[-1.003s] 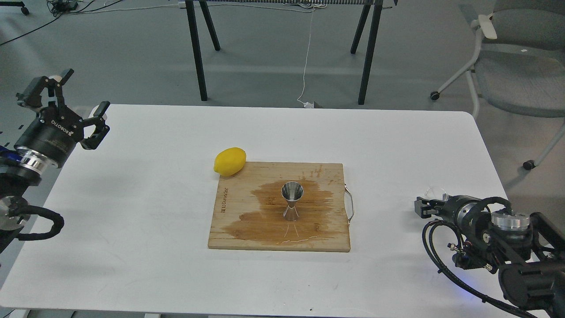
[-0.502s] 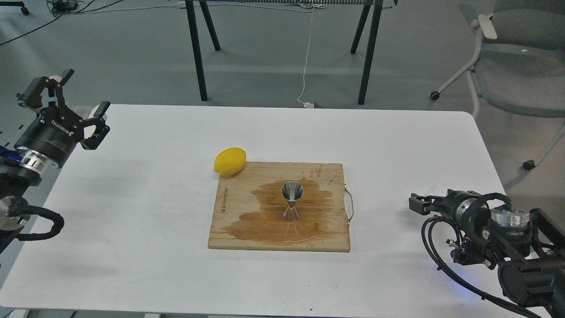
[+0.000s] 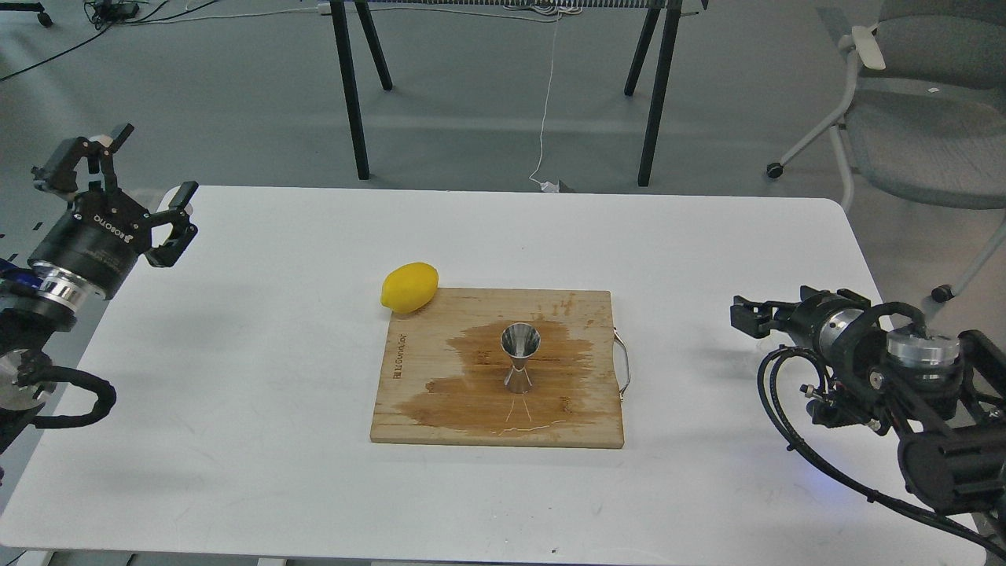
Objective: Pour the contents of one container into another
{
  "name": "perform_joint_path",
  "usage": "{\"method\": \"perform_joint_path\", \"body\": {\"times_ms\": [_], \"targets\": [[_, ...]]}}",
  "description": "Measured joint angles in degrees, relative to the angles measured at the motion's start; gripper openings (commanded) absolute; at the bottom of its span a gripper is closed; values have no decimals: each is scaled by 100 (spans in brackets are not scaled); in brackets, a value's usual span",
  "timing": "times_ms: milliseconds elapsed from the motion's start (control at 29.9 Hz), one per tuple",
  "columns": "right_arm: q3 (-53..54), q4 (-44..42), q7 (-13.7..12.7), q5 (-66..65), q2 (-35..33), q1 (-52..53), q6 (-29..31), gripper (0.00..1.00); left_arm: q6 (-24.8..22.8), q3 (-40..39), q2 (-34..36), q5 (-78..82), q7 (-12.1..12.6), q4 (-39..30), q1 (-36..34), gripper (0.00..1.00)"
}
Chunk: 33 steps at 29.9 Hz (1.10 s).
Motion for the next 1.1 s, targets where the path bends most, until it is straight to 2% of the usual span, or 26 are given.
{"method": "perform_joint_path", "body": {"times_ms": [100, 201, 234, 334, 401, 502, 568, 669, 1103], "targets": [[-68, 112, -85, -194, -160, 422, 0, 98, 0, 5, -19, 0, 0, 3, 0, 94], [-311, 214, -470, -986, -303, 722, 10, 98, 0, 4, -39, 0, 0, 4, -6, 94], [-384, 214, -611, -1347, -323, 763, 178, 99, 0, 2, -54, -1, 0, 4, -14, 94], [-456, 80, -942, -2188, -346, 803, 1721, 99, 0, -18, -96, -6, 0, 4, -39, 94], [-461, -240, -997, -2441, -348, 804, 2804, 99, 0, -25, -108, -8, 0, 1, -62, 94], [-459, -853, -1012, -2548, -334, 826, 4775, 99, 0, -61, -113, -10, 0, -4, -89, 94], [-462, -1077, -1010, -2556, -335, 869, 5387, 99, 0, -87, -113, -10, 0, -23, -101, 94], [-485, -1189, -1005, -2560, -375, 903, 5575, 99, 0, -93, -115, -10, 0, -38, -128, 94], [-537, -1409, -1000, -2567, -480, 1170, 5602, 99, 0, -64, -68, -10, 0, -61, -417, 94]]}}
